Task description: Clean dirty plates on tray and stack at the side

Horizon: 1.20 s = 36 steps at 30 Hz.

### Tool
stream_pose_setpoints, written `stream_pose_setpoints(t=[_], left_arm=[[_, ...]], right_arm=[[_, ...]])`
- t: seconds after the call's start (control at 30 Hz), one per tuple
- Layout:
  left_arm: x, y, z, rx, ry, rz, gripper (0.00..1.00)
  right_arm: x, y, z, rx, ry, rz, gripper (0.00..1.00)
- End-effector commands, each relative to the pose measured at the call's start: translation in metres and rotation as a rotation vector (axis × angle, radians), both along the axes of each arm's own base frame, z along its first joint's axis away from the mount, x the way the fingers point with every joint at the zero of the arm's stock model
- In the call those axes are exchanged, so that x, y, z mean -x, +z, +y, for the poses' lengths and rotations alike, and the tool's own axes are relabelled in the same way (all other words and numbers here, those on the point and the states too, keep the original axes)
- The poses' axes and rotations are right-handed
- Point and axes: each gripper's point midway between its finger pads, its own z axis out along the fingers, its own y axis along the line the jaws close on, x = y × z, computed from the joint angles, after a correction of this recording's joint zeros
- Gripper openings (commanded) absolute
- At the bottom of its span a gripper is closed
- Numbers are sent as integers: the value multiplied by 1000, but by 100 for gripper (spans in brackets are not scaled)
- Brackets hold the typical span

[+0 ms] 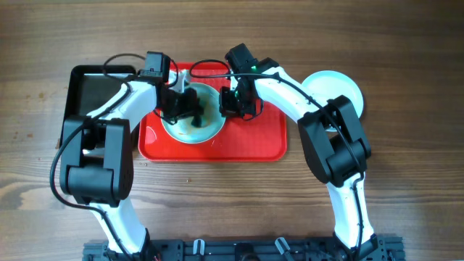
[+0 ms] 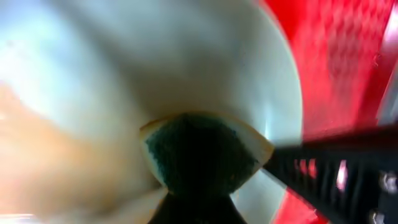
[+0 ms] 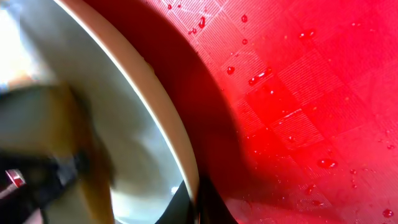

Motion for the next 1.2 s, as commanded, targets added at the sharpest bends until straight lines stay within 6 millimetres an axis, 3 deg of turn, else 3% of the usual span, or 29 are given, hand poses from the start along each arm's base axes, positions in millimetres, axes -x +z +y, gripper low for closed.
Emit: stream_pose_setpoints(t=[0.0,0.1,0.2,0.27,0.4,0.5,0.57,0.67,0.77,0.9,0.93,1.0,1.1,1.17], left_arm=[[-24,-21,52,-275,305,-1,4],[-15,-27,98,-488,558,50,4],[6,-31,98,-506,558,141,4],[23,-33,84,-446,507,227,4],[40,-18,24,-127,277,311,4],[29,13,3,42,200,266,4],[12,42,3,115,196,194,4],[-10,73,20,123,237,92,4],[-26,95,58,39,326,-11,4],[-33,105,106,-127,439,-91,4],[-33,103,116,-168,460,-98,4],[-33,101,124,-212,478,-102,4],[-33,100,127,-228,484,-102,4],[-33,100,129,-240,489,-104,4]], right_arm=[[2,-16,-8,40,-1,15,4],[2,-16,-8,40,0,15,4],[1,-16,-8,39,0,14,4],[1,-16,-8,39,-1,14,4],[2,-16,-8,39,0,14,4],[2,-16,-8,39,0,14,4],[2,-16,-8,39,0,14,4],[1,-16,-8,39,-1,14,4],[0,-16,-7,36,-1,10,6],[3,-16,-3,33,-11,18,28],[4,-17,0,31,-4,13,29],[7,-19,6,36,9,7,28],[8,-20,7,56,0,3,4],[8,-20,7,57,-7,4,4]])
